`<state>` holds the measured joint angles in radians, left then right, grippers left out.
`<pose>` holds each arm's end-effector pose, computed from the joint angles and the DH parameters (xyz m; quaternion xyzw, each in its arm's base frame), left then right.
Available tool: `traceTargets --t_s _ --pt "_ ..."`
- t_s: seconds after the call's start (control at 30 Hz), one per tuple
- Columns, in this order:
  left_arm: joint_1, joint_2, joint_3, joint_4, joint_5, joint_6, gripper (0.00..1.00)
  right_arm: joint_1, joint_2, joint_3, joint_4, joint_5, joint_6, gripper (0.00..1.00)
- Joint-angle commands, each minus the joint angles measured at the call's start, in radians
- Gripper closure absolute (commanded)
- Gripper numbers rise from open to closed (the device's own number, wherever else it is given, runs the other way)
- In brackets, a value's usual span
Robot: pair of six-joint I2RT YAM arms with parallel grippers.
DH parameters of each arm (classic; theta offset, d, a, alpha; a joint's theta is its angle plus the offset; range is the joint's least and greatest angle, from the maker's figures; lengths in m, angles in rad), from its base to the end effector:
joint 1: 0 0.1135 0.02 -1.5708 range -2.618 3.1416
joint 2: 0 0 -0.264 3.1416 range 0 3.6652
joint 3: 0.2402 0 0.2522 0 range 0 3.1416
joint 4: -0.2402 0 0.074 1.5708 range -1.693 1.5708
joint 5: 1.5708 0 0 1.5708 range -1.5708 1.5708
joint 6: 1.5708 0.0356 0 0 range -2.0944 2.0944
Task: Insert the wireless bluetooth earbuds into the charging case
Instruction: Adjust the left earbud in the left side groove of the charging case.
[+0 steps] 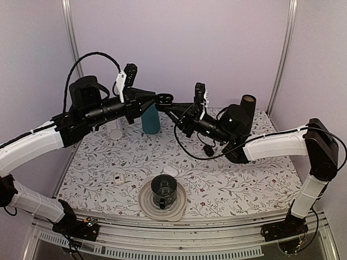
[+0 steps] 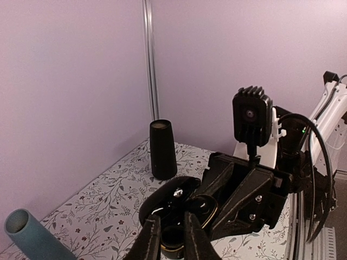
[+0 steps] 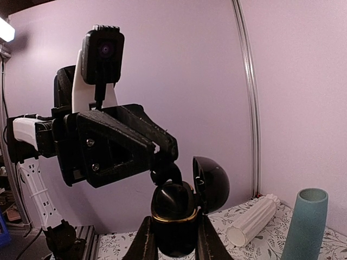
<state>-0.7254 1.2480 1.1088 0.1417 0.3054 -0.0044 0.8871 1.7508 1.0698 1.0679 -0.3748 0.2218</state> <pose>0.2137 -0.2038 0.3896 0.3470 0.6151 -0.3501 0.6153 0.2391 0.3141 0.3061 -0.3251 0.4677 0.5176 0.6385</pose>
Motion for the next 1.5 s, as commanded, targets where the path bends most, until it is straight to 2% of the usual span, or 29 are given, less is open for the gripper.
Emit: traceTargets --t_s 0.0,0.17,0.3,0.53,0.7,0.97,1.17,1.47 --pt "0.007 0.013 0.027 -0.015 0.017 -0.004 0.83 0.006 -0.046 0.011 0.02 -0.001 -0.019 0.98" --pt "0.007 0.005 0.036 -0.017 0.016 -0.033 0.82 0.006 -0.048 0.01 0.018 0.011 -0.017 0.98" --pt "0.011 -0.028 0.035 -0.007 0.004 -0.049 0.76 0.005 -0.055 0.004 0.019 0.009 -0.011 0.97" --pt "0.046 -0.096 0.002 -0.017 0.033 -0.028 0.7 -0.007 -0.074 -0.012 0.023 -0.03 0.015 0.98" --pt "0.088 -0.111 0.002 -0.068 0.144 0.04 0.65 -0.033 -0.101 -0.039 0.041 -0.138 0.059 0.98" --pt "0.101 -0.089 0.027 -0.127 0.313 0.14 0.45 -0.083 -0.144 -0.069 0.063 -0.371 0.181 0.98" --pt "0.094 -0.052 0.04 -0.102 0.412 0.125 0.43 -0.083 -0.138 -0.046 0.013 -0.446 0.186 0.98" --pt "0.059 -0.019 0.052 -0.111 0.47 0.145 0.44 -0.083 -0.129 -0.02 -0.023 -0.502 0.192 0.97"
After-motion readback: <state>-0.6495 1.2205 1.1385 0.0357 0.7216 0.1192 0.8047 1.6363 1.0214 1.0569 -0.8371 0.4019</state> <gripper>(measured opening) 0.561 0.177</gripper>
